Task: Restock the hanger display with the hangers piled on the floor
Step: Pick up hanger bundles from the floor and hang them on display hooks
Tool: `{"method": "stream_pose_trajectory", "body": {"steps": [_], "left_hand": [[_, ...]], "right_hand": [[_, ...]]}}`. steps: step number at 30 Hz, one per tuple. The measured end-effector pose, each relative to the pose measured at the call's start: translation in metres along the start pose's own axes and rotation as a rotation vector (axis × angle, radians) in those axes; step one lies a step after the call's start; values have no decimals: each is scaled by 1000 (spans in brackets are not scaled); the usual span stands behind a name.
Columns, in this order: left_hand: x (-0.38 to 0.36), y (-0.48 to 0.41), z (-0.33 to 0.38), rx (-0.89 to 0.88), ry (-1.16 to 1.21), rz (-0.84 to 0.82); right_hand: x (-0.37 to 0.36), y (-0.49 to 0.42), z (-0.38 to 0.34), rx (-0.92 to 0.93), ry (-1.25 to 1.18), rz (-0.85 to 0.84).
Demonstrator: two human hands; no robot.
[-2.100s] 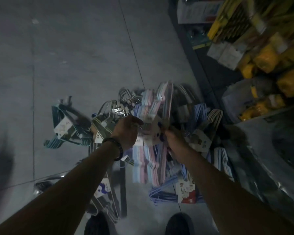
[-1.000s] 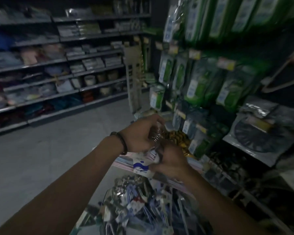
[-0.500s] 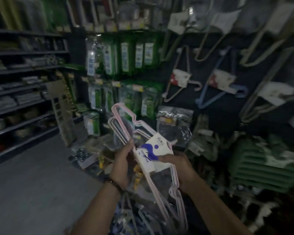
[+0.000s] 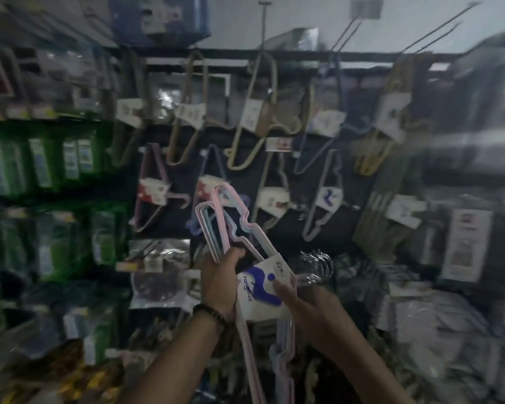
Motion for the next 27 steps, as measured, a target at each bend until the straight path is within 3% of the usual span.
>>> {"method": "stream_pose_trajectory", "body": {"steps": [3,6,12,16,22,27], "left_hand": [[-72,9,-22,-28,-118,-69],[-126,6,-46,-72,-195,-136],[-216,-8,-71,-231,-289,-415],[-245,-40,-72,-263,-305,-494],[-240,-144,-56,-388,-579,-373],[-245,-215,-42,-636,-856,-421]], "right_hand": [[89,2,15,-114,602,243],[151,-12,11,-23,612,473],[190,-98,52,43,655,364],[208,-138,84,25,553,341],[226,-192,94,33,500,349],[236,-227,113,-46,605,341]]}}
Point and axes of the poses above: each hand's wrist, its own y-axis away from the middle knuckle, its own x-axis out of the back of the hand, z = x × y, the point moved 5 cm from there along -y, towards the middle knuckle, and after that the axes turned 1 degree about -x, right-handed, at the moved point
